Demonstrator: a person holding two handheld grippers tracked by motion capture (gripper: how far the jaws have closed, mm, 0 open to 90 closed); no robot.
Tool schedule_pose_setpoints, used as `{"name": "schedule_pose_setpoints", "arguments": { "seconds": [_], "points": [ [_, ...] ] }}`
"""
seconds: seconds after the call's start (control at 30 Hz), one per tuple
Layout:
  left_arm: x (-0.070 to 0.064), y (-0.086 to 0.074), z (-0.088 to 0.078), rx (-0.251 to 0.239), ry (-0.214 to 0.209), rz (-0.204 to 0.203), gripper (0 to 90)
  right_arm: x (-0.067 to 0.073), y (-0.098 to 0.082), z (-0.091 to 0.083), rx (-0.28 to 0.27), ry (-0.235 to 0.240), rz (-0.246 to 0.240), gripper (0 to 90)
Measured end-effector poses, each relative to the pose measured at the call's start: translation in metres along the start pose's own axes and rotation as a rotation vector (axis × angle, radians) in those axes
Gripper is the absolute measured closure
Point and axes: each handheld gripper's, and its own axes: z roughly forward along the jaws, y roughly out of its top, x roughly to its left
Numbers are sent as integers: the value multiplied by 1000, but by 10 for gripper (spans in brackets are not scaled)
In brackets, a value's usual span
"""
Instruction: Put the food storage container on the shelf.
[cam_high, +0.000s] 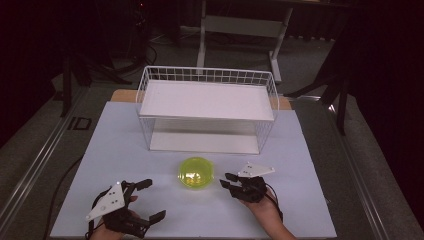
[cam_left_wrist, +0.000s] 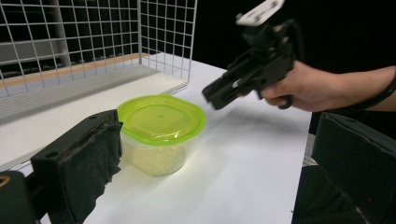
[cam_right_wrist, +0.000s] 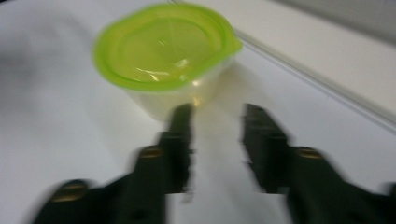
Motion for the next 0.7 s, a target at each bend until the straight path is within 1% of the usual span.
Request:
{"name": "schedule_pose_setpoints", "arguments": {
  "seconds": [0.03,0.07,0.1,0.13,0.17,0.2,0.23,0.27,0.3,0.33,0.4,0.43,0.47,0.5,0.53,0.6,0.63,0.67,0.7],
  "points": [
    [0,0,0,0,0,-3,24,3,1,-6,-20,5,-11,486],
    [0,0,1,2,-1,0,24,4,1,-9,-34,3,-14,452],
    [0,1,1,5,4,4,24,8,2,-15,-53,21,-34,355],
    [0,2,1,8,7,8,24,11,3,-18,-53,21,-56,287],
    [0,2,2,10,7,9,24,14,4,-21,-57,19,-77,256],
    [0,4,2,17,9,11,24,16,4,-24,-66,26,-90,245],
    [-1,5,2,19,11,19,24,19,5,-27,-80,24,-95,222],
    [-1,7,2,19,15,22,24,21,7,-31,-100,34,-99,194],
    [-1,8,2,21,15,23,24,23,9,-33,-104,40,-111,174],
    [-1,10,3,19,13,20,24,26,11,-36,-105,36,-126,156],
    [-1,15,4,20,10,8,24,30,17,-41,-132,23,-155,156],
    [0,17,5,23,8,4,24,33,20,-44,-146,-2,-177,156],
    [0,19,6,24,9,4,24,35,24,-46,-156,-11,-191,156],
    [1,21,7,24,8,0,24,36,27,-48,-169,-17,-198,160],
    [1,23,8,27,6,2,24,36,32,-49,-173,-9,-200,163],
    [2,27,10,38,9,19,24,37,37,-49,-179,-4,-204,163],
    [3,30,11,46,11,15,24,37,40,-49,-186,-9,-201,163],
    [5,32,12,55,8,6,24,37,42,-48,-208,-18,-203,163],
    [7,34,13,55,-1,-20,24,37,43,-47,-219,-23,-200,164]
  ]
}}
